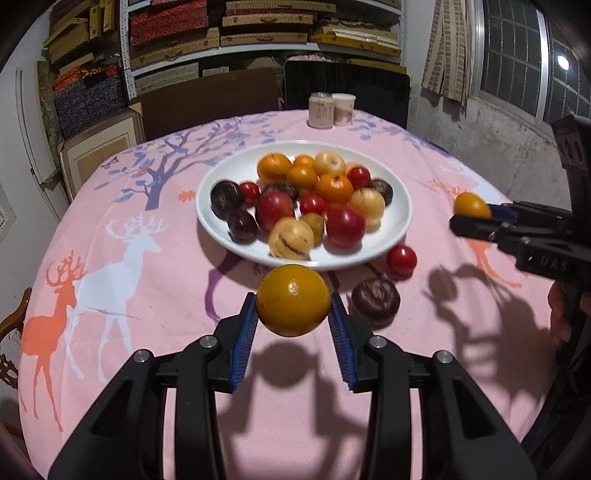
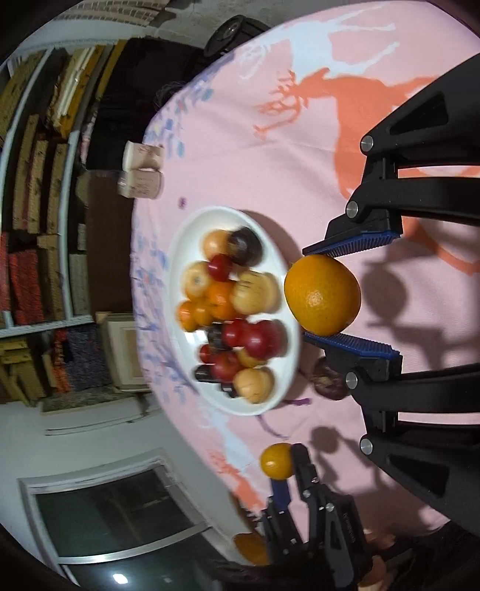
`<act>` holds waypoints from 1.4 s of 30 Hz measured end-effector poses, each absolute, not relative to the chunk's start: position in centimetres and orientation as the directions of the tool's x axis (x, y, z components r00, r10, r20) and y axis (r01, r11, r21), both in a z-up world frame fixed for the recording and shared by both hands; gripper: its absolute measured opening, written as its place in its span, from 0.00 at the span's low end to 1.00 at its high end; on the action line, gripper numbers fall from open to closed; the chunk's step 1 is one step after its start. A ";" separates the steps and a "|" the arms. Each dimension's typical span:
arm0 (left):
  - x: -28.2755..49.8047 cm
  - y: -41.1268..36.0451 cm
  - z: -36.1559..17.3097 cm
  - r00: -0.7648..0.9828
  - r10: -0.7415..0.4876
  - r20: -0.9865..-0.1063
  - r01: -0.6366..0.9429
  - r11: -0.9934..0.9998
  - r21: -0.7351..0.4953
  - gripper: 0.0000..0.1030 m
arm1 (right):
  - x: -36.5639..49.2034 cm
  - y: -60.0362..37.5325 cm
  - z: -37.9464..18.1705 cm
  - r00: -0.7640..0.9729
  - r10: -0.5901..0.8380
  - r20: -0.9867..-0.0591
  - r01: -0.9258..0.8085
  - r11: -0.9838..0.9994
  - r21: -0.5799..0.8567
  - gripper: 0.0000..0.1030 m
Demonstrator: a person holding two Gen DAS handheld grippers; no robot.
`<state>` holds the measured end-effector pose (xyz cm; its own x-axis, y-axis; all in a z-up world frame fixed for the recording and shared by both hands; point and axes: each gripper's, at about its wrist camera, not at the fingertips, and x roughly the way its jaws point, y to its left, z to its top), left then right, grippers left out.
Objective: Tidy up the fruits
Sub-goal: 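Lower both oranges onto the white plate and open both tools, then grasp a dark purple fruit with the left tool while the right tool grasps a cherry tomato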
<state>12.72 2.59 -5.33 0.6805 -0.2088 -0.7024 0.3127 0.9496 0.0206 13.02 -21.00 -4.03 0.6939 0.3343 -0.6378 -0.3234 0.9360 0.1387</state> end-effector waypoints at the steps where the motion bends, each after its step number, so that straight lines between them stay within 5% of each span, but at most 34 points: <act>1: 13.1 2.8 -4.8 0.686 -0.211 -0.697 0.308 0.951 0.014 0.37 | 13.2 -21.3 -3.3 0.709 0.334 -0.621 -0.317 0.938 0.142 0.39; 8: 17.9 2.0 -2.1 0.714 -0.212 -0.667 0.297 0.955 0.014 0.37 | 16.8 -20.7 0.3 0.772 0.335 -0.541 -0.322 0.939 0.121 0.39; 16: 25.3 1.3 -3.4 0.688 -0.165 -0.707 0.254 0.967 0.022 0.37 | 23.0 -16.5 -0.8 0.752 0.326 -0.574 -0.352 0.934 0.069 0.39; 19: 26.8 1.3 -3.7 0.690 -0.154 -0.708 0.238 0.971 0.021 0.54 | 24.4 -15.3 -1.3 0.743 0.331 -0.582 -0.371 0.927 0.054 0.41; 20: 26.9 1.4 -3.6 0.695 -0.150 -0.703 0.232 0.972 0.022 0.56 | 24.7 -14.9 -1.3 0.749 0.324 -0.578 -0.373 0.927 0.037 0.51; 33: 17.6 -0.1 -4.7 0.662 -0.242 -0.709 0.386 0.922 0.046 0.65 | 18.6 -20.5 -1.2 0.750 0.339 -0.568 -0.316 0.938 0.142 0.57; 39: 14.1 -4.1 -7.6 0.609 -0.258 -0.750 0.501 0.858 0.112 0.65 | 15.6 -22.7 -3.1 0.723 0.334 -0.604 -0.272 0.942 0.195 0.57; 42: 14.6 -5.4 -9.2 0.580 -0.239 -0.779 0.510 0.852 0.119 0.58 | 14.7 -22.6 -3.8 0.711 0.341 -0.614 -0.273 0.940 0.206 0.57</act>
<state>14.59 -5.43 -9.18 0.5802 -0.2389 -0.7786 0.5100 0.8519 0.1187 14.68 -22.62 -3.79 0.7115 0.3413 -0.6142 -0.2732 0.9397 0.2057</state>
